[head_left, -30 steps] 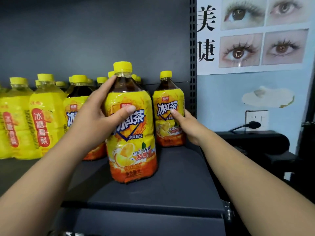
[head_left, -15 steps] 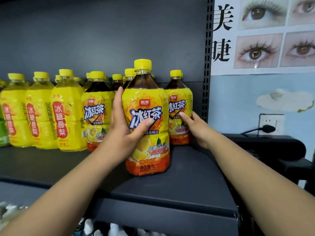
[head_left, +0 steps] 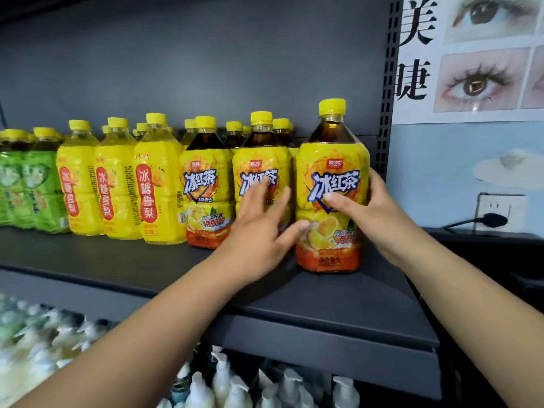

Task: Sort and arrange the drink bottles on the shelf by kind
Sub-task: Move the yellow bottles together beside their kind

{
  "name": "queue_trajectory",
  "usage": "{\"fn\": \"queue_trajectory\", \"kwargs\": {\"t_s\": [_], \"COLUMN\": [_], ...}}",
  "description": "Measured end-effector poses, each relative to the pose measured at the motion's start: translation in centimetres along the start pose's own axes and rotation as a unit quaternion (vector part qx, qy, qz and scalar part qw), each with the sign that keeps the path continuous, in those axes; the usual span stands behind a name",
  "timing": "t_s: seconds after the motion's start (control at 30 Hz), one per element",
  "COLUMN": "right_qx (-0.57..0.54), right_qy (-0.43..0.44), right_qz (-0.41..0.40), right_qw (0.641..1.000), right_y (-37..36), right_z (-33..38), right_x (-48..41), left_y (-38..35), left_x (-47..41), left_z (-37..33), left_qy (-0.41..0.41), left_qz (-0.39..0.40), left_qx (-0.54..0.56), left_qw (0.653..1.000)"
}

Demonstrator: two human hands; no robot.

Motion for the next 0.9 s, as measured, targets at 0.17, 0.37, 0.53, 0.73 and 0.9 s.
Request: {"fn": "queue_trajectory", "kwargs": {"t_s": [0.17, 0.37, 0.53, 0.73, 0.9], "right_qx": [0.020, 0.031, 0.099, 0.090, 0.083], "right_qy": [0.002, 0.004, 0.015, 0.030, 0.027], "right_qz": [0.007, 0.008, -0.011, 0.019, 0.011], "right_qw": [1.000, 0.999, 0.995, 0.995, 0.996], "right_y": [0.1, -0.3, -1.3, -2.0, -2.0], "right_z": [-0.5, -0.6, -1.3, -2.7, -2.7], "right_x": [-1.1, -1.1, -2.2, -3.5, -3.5], "left_y": [2.9, 1.3, 1.6, 1.8, 0.6], "left_x": [-1.7, -4.7, -4.6, -4.7, -4.8], "left_z": [3.1, 3.8, 4.6, 5.3, 5.0], "left_qy": [0.060, 0.070, 0.003, -0.002, 0.021], "left_qz": [-0.130, -0.151, -0.200, -0.216, -0.181], "left_qx": [-0.023, -0.085, -0.077, -0.071, -0.085], "left_qw": [0.989, 0.982, 0.977, 0.974, 0.980]}}
Point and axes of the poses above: each hand's wrist, its own x-axis away from the middle knuckle, its own y-axis out of the back of the hand, z = x × y, the point moved 4 cm from there along -x, towards the middle knuckle, and after that the axes turned 10 degrees about x, right-handed, at the moved point
